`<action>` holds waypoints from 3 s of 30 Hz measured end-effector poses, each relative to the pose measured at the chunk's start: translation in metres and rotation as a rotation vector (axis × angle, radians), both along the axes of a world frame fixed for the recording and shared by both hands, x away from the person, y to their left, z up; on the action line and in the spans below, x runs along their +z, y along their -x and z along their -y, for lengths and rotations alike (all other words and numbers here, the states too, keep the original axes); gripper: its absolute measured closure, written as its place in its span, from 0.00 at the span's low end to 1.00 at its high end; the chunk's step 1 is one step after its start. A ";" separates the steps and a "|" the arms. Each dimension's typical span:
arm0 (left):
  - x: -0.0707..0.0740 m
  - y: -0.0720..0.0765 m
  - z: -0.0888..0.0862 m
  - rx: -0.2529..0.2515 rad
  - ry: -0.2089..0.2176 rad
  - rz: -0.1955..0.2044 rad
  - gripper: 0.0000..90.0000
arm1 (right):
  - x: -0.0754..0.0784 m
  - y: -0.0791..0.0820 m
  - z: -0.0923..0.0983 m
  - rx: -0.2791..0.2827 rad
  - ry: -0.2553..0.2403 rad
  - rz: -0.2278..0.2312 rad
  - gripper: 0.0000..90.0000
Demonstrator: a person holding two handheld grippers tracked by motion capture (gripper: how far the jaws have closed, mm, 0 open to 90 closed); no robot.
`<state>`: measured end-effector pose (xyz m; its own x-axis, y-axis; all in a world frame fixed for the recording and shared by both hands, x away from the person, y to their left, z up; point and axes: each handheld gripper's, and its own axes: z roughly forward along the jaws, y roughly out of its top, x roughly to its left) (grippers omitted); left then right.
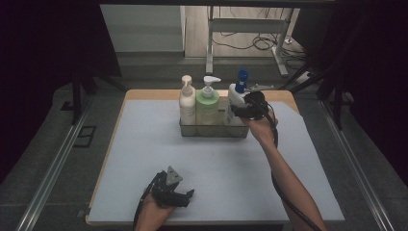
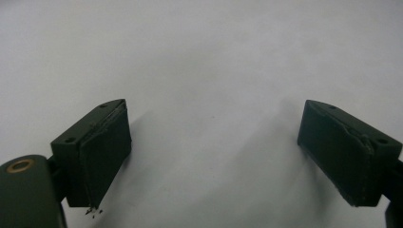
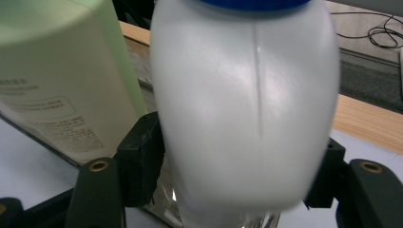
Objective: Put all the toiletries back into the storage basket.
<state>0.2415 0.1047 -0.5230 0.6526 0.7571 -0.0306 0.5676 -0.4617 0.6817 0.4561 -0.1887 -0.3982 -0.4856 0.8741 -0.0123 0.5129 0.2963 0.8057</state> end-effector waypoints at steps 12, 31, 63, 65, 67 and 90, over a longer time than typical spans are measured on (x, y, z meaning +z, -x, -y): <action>0.000 0.000 0.000 -0.001 -0.001 0.001 0.12 | 0.004 0.021 0.016 0.066 -0.014 -0.003 0.36; 0.000 0.000 0.000 0.000 0.001 0.000 0.12 | -0.002 0.031 0.062 0.043 -0.055 -0.052 0.65; 0.000 0.000 0.000 -0.001 -0.002 -0.001 0.12 | -0.034 -0.028 0.044 0.056 -0.031 -0.104 1.00; 0.000 0.000 0.000 -0.002 -0.002 -0.001 0.12 | -0.035 -0.028 0.043 0.054 -0.029 -0.107 1.00; 0.000 0.000 0.000 -0.001 0.001 -0.002 0.12 | -0.036 -0.029 0.043 0.051 -0.029 -0.112 1.00; 0.000 0.000 0.000 -0.002 0.000 -0.002 0.12 | -0.053 -0.032 0.027 0.073 0.002 -0.162 0.99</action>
